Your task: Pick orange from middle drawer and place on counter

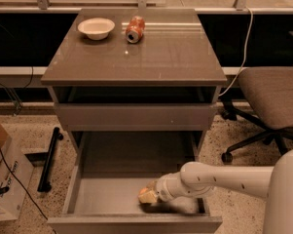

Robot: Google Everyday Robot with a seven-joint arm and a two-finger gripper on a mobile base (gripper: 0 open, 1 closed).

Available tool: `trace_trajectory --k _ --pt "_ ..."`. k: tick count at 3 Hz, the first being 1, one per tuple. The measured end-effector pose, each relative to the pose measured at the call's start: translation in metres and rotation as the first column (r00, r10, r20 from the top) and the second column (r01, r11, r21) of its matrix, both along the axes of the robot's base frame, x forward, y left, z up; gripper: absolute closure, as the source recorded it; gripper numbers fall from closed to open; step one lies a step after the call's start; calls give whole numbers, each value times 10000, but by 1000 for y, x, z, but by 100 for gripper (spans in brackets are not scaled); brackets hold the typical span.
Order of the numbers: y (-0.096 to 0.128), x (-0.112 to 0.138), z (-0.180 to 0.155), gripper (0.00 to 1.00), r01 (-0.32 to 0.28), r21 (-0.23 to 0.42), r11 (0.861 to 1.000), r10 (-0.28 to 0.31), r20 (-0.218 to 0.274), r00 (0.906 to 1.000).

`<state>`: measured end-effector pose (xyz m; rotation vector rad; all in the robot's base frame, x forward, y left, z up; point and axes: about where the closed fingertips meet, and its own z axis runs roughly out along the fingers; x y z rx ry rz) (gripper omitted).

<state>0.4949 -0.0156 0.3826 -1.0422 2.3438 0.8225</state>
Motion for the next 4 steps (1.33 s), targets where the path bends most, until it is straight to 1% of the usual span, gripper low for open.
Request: trace_trajectory --k 1,2,3,4 --pt "-4 6 20 88 221 519 9984 -221 -8 9998" --pt "-17 27 80 100 -86 1180 9930 -5 774 9970" --pt "-36 53 175 100 -994 1688 9806 615 2164 9744" --pt "-44 54 264 100 -2165 1821 9592 1523 3126 9376"
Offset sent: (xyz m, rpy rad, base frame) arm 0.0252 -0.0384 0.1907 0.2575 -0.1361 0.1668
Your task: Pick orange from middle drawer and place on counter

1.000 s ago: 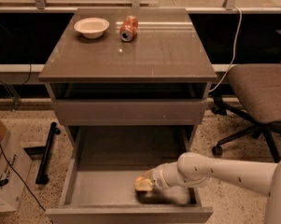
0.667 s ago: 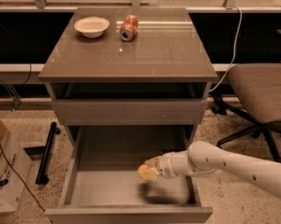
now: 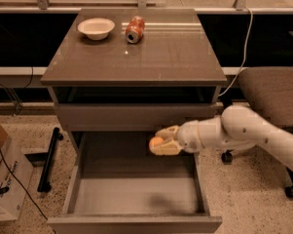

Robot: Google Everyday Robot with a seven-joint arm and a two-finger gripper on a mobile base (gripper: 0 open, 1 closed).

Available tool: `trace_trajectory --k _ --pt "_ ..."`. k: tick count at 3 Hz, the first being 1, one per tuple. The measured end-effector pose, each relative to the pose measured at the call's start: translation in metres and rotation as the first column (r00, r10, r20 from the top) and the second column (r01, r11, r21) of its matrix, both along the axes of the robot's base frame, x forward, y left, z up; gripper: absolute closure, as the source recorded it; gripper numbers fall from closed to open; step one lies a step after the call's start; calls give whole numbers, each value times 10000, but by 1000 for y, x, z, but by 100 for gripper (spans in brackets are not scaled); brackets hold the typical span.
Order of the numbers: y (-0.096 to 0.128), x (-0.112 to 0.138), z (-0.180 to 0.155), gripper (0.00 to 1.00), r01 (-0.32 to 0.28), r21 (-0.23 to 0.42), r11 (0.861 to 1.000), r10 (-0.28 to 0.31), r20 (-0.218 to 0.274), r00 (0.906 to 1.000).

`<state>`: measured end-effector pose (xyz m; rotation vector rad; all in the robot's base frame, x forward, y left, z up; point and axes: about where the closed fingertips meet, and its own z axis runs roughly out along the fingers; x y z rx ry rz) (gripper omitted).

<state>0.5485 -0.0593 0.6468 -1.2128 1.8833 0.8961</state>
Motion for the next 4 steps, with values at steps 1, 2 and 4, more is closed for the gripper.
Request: trace_trajectory --k 1,2,4 --pt "-3 -15 88 100 -1163 -44 9932 1162 855 9895" --pt "-8 -20 184 100 -2480 -477 9676 2525 1741 9518" --pt "-13 7 255 100 -2821 -869 9555 2951 2634 9185"
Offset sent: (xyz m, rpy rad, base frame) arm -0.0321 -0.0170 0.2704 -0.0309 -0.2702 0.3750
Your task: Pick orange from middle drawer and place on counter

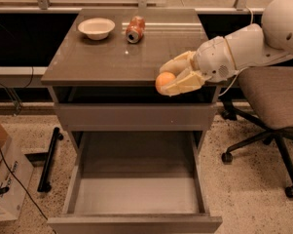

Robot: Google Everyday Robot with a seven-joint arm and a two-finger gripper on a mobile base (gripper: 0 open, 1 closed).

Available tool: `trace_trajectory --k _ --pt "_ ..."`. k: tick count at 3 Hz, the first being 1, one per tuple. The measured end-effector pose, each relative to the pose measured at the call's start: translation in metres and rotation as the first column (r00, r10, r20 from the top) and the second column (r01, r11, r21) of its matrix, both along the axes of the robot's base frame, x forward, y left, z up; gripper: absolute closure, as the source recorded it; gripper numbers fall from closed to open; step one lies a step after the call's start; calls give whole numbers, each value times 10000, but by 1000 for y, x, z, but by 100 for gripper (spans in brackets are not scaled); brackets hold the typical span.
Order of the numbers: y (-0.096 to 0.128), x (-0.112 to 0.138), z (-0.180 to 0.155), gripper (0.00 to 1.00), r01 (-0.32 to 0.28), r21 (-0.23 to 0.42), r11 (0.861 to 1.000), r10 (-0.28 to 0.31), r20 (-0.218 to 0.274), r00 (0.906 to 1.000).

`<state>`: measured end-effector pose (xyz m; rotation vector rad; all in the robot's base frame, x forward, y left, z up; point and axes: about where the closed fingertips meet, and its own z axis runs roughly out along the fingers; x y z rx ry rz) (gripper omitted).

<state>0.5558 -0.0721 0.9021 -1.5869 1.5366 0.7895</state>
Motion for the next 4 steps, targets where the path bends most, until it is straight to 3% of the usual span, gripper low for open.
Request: trace_trajectory --k 1,2,3,4 --pt "3 6 3 100 209 -63 9998 -208 196 9996" --pt "12 33 17 100 746 -30 9972 -740 943 9928" --pt "21 69 36 100 1374 82 9905 -1367 1739 9752" --pt "22 114 34 100 2243 259 9742 -2252 1859 9564"
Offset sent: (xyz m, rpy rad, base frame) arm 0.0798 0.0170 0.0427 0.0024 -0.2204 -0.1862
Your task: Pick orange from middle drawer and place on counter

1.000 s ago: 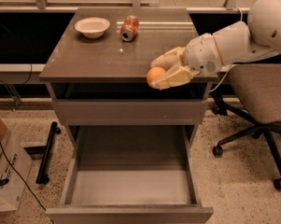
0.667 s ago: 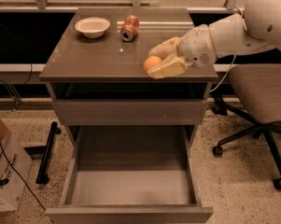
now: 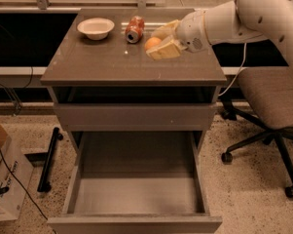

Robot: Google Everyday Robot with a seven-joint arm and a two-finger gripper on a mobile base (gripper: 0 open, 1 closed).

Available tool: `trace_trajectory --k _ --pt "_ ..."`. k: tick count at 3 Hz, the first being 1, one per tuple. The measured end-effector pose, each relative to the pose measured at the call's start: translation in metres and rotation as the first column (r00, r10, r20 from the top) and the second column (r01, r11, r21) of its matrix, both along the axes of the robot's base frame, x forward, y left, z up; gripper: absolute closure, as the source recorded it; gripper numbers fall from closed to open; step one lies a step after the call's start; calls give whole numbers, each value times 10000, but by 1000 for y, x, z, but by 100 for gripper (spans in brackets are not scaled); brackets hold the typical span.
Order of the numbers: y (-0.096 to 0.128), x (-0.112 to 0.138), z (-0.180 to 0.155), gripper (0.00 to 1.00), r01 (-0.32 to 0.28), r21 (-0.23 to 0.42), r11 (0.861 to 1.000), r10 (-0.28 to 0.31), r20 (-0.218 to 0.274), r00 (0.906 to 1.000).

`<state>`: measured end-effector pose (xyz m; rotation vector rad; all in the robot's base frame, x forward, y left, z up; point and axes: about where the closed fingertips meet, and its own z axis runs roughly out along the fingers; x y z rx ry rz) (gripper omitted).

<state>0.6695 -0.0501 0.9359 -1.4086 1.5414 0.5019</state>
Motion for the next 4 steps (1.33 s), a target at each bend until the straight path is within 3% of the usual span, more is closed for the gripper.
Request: trace_trajectory --k 1,3,4 --pt "-2 46 -18 100 846 94 9964 -843 -203 9962" --pt "-9 118 -56 100 2031 3 9792 -2022 -894 9752" --pt "-10 136 -66 82 2229 -91 9748 -2223 -1203 9675"
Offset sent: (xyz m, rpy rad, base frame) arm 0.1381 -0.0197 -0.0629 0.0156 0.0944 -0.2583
